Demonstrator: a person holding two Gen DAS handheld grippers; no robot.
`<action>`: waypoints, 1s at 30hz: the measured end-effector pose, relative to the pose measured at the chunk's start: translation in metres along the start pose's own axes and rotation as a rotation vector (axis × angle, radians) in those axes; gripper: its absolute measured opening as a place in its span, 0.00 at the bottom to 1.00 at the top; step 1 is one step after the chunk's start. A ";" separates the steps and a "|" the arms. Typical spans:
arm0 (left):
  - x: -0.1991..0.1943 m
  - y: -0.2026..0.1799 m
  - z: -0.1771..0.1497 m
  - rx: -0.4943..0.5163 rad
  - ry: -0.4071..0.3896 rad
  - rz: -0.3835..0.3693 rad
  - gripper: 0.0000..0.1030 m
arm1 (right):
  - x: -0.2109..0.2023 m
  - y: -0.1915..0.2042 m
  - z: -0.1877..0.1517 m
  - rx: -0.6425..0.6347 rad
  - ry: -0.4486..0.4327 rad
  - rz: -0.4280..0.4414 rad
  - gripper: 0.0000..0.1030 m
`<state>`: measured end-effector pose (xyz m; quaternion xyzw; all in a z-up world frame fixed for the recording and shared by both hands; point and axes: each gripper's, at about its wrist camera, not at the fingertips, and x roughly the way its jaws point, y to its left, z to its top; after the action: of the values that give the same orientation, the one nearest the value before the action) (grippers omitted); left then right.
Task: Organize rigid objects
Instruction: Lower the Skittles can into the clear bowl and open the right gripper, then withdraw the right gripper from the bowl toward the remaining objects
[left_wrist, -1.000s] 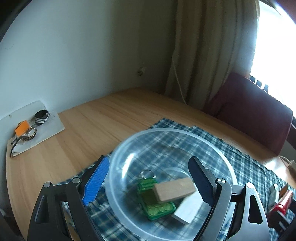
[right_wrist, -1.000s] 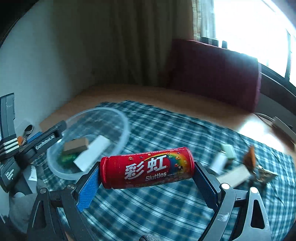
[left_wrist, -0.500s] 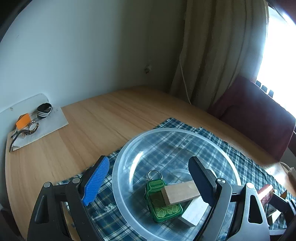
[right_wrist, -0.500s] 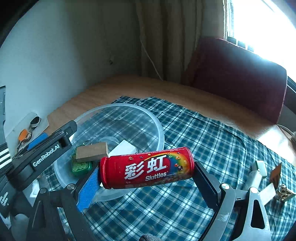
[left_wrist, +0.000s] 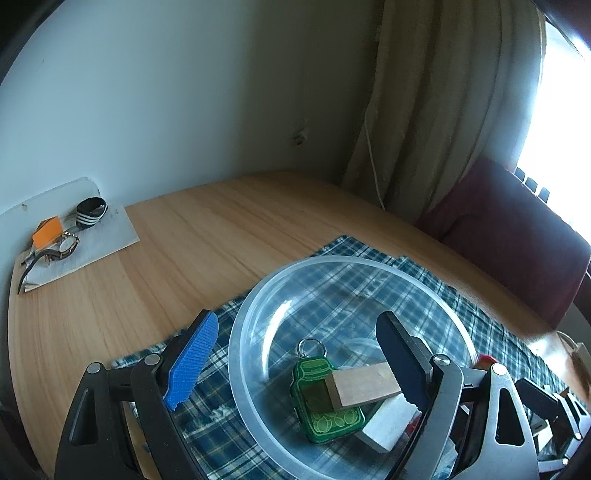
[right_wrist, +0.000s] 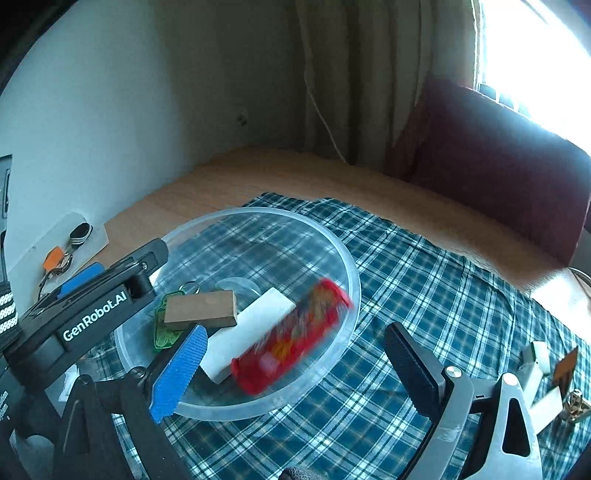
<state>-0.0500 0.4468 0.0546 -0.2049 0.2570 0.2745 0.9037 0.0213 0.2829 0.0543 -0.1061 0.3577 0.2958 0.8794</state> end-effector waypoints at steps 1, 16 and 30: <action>0.000 0.000 0.000 0.000 0.001 0.000 0.86 | -0.001 0.000 0.000 -0.001 -0.001 0.001 0.96; 0.000 -0.004 -0.001 0.009 0.015 -0.006 0.86 | -0.007 -0.013 -0.012 0.053 0.015 -0.026 0.96; -0.001 -0.008 -0.003 0.026 0.013 -0.004 0.86 | -0.020 -0.034 -0.027 0.120 0.009 -0.078 0.96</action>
<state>-0.0468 0.4385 0.0546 -0.1955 0.2662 0.2677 0.9051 0.0148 0.2360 0.0473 -0.0683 0.3745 0.2390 0.8933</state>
